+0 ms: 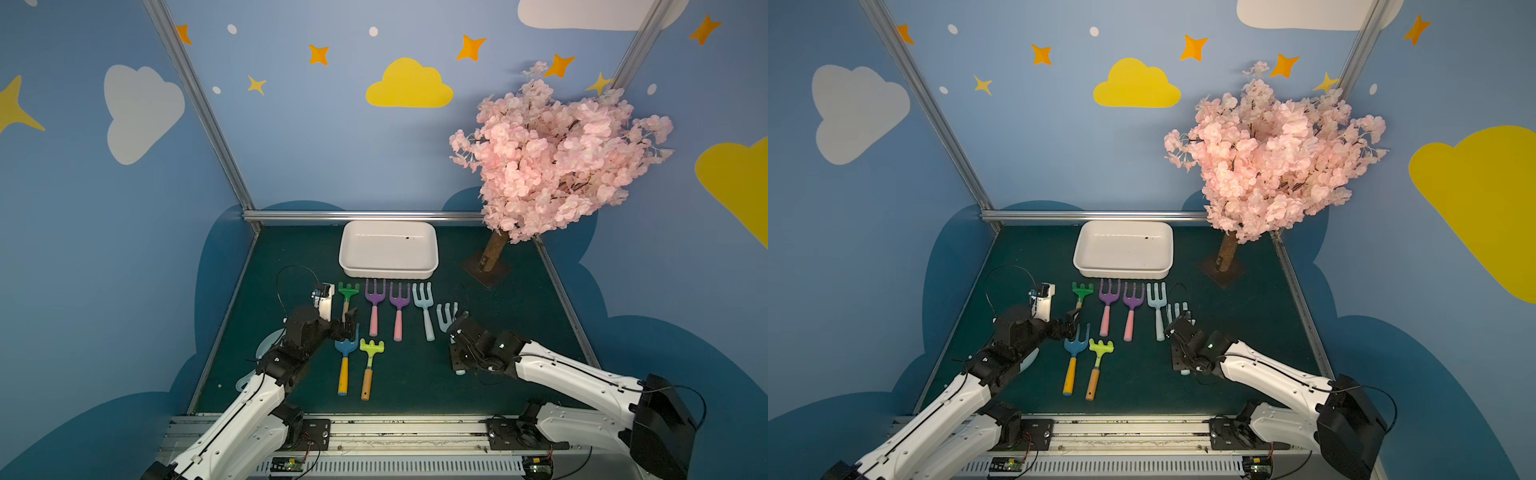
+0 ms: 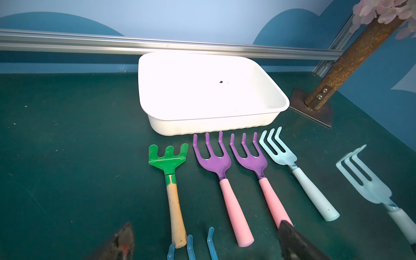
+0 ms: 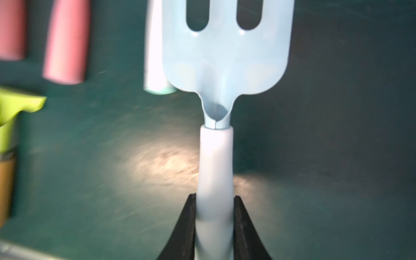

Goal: Take the hand rake out of the storage box
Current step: Place the rake at the center of the board.

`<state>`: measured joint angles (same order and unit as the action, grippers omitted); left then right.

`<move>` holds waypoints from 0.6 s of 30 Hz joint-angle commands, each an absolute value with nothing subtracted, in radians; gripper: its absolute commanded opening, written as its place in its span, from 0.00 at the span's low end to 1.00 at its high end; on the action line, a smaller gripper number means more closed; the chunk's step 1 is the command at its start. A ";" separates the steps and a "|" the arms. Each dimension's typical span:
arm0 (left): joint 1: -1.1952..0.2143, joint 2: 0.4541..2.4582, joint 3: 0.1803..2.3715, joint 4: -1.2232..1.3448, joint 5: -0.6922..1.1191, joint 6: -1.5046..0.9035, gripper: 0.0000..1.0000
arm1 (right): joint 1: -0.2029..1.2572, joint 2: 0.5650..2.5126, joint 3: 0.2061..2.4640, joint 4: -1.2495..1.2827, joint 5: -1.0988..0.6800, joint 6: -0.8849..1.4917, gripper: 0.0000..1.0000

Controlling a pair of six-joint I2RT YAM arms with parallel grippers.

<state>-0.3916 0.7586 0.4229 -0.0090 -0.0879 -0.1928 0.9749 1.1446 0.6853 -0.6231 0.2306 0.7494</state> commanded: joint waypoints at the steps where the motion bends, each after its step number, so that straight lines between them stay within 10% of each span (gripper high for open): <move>1: -0.385 0.736 0.411 -0.023 -0.083 -0.202 1.00 | 1.092 1.164 0.728 -0.679 0.340 0.899 0.00; 18: -0.375 0.727 0.393 -0.009 -0.069 -0.216 1.00 | 1.322 1.694 0.992 -0.431 0.179 0.941 0.00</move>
